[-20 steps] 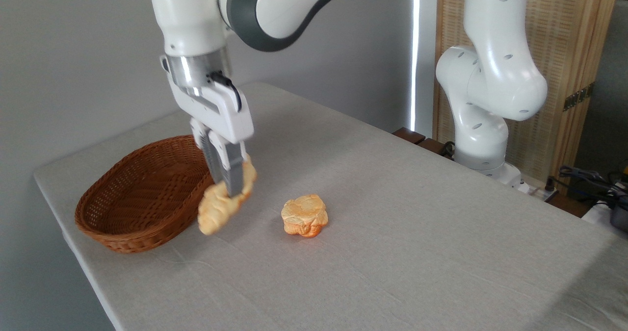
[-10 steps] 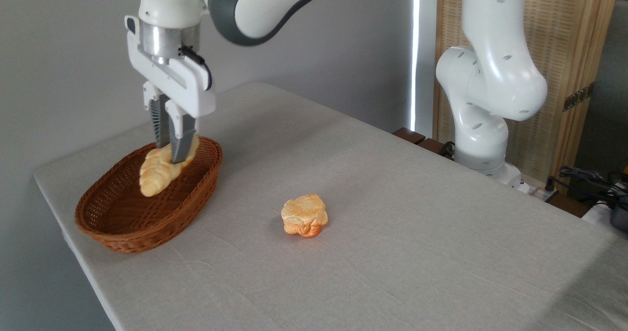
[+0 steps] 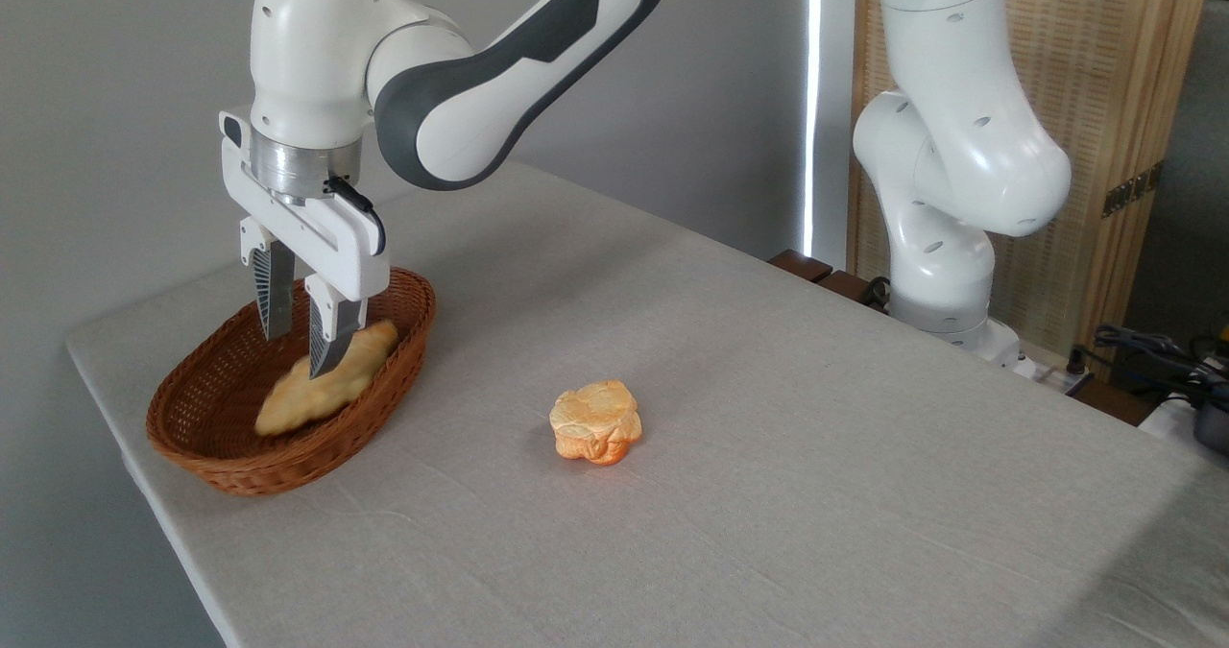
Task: Put bread into the basket
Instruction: 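Raise the open gripper up out of the basket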
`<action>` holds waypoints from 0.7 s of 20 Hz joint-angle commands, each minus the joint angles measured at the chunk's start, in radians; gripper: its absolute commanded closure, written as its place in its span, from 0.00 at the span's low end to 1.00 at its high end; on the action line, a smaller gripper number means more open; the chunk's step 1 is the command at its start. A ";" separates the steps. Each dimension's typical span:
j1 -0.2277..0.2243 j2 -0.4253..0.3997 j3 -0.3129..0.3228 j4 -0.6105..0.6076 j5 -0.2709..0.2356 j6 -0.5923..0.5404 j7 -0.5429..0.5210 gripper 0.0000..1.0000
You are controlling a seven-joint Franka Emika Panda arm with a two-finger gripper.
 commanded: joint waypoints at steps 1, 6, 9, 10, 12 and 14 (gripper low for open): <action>-0.001 -0.001 -0.001 0.016 -0.005 0.003 -0.009 0.00; 0.020 -0.082 0.039 0.019 0.024 -0.121 0.000 0.00; 0.020 -0.148 0.076 0.031 0.099 -0.278 0.064 0.00; 0.020 -0.160 0.088 0.031 0.099 -0.316 0.090 0.00; 0.020 -0.170 0.109 0.030 0.104 -0.405 0.147 0.00; 0.020 -0.180 0.122 0.030 0.151 -0.493 0.230 0.00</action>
